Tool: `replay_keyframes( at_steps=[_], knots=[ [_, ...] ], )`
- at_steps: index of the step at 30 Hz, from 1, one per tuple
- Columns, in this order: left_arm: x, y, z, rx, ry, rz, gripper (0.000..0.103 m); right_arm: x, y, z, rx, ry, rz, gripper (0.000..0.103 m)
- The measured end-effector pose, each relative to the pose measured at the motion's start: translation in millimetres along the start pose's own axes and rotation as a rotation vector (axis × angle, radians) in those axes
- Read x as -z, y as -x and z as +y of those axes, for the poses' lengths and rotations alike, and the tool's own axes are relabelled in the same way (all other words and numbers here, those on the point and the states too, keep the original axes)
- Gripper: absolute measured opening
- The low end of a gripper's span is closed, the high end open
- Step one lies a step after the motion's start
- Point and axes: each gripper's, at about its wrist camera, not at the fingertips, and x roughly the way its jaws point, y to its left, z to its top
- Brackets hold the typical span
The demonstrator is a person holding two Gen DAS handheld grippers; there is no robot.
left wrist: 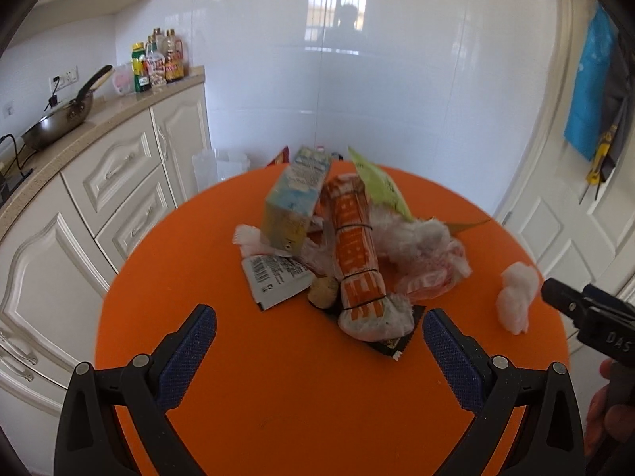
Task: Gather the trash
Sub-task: 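Grasp the orange-striped snack bag with the left tool while the right tool grasps the white plastic bag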
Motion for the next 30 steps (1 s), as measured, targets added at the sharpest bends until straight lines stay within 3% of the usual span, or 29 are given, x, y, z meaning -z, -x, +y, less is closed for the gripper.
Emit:
replay_keyframes(
  at_steps=[6, 9, 11, 12, 15, 17, 19, 20, 21, 30],
  knots=[
    [-24, -51, -21, -0.002, -0.026, 0.032, 0.102, -1, -49, -15, 0.006, -0.026, 0.079, 0.1],
    [-33, -79, -28, -0.006, -0.031, 0.055, 0.102, -2, -68, -18, -0.001, -0.037, 0.11, 0.085],
    [-38, -96, -34, -0.007, -0.031, 0.07, 0.101, 0, -76, -17, -0.016, -0.03, 0.126, 0.07],
    [-41, -104, -36, -0.01, -0.03, 0.078, 0.101, 0, -76, -16, -0.007, -0.013, 0.116, 0.069],
    [-53, -134, -37, -0.011, -0.021, 0.095, 0.1, 0, -78, -18, -0.019, -0.006, 0.115, 0.052],
    [-57, -151, -35, 0.001, -0.016, 0.108, 0.088, -1, -78, -20, -0.033, -0.011, 0.116, 0.05],
    [-67, -170, -34, 0.045, 0.004, 0.139, 0.054, 0, -77, -20, -0.037, -0.002, 0.116, 0.049],
    [-72, -178, -33, 0.081, 0.021, 0.152, 0.047, 1, -76, -20, -0.042, -0.002, 0.116, 0.049],
    [-76, -183, -33, 0.109, 0.032, 0.158, 0.031, 1, -75, -21, -0.051, -0.008, 0.115, 0.048],
    [-109, -212, -31, 0.171, 0.022, 0.131, 0.026, 8, -56, -22, -0.091, -0.022, 0.096, 0.048]
  ],
)
